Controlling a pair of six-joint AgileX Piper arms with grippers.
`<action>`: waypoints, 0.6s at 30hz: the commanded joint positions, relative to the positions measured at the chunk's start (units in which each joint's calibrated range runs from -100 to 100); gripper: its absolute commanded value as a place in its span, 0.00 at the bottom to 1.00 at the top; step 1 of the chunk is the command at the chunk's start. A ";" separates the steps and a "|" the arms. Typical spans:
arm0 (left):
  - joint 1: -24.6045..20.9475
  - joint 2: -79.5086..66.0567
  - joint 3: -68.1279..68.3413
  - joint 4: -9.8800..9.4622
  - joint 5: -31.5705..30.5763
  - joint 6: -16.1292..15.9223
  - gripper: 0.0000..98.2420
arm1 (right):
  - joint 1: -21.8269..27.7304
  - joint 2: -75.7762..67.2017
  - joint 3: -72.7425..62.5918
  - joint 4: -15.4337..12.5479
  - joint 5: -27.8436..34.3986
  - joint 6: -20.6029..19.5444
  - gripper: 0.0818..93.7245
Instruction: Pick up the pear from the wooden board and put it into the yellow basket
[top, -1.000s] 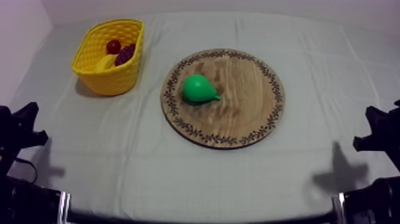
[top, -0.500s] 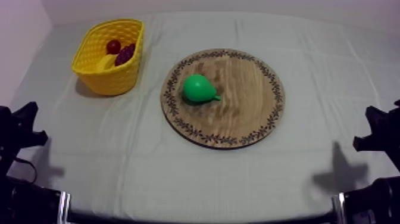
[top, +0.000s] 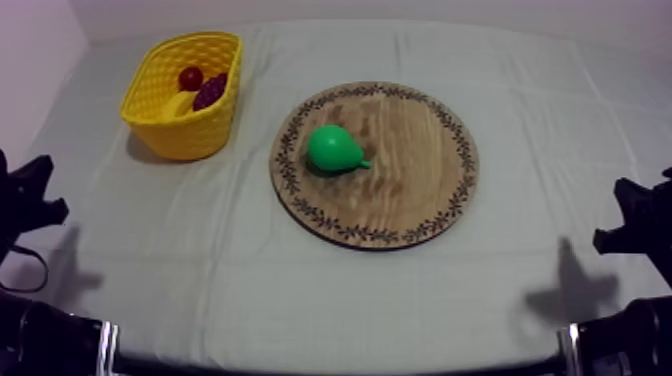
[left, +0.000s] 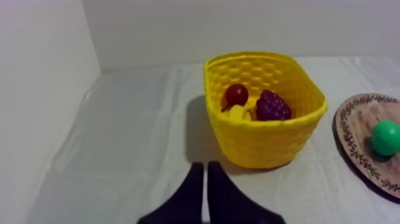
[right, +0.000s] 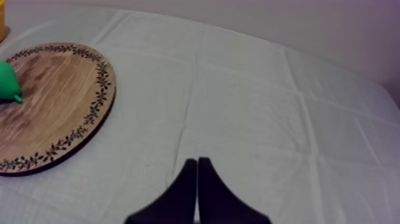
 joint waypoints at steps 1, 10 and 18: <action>0.10 3.79 -5.34 0.53 1.09 -0.40 0.00 | 0.02 -0.05 0.05 0.02 0.01 0.02 0.00; 1.39 19.68 -26.88 2.86 10.99 -1.67 0.00 | 0.02 -0.05 0.05 0.02 0.01 0.02 0.00; 4.15 33.79 -43.70 3.60 13.90 -2.31 0.00 | 0.02 -0.05 0.05 0.02 0.01 0.02 0.00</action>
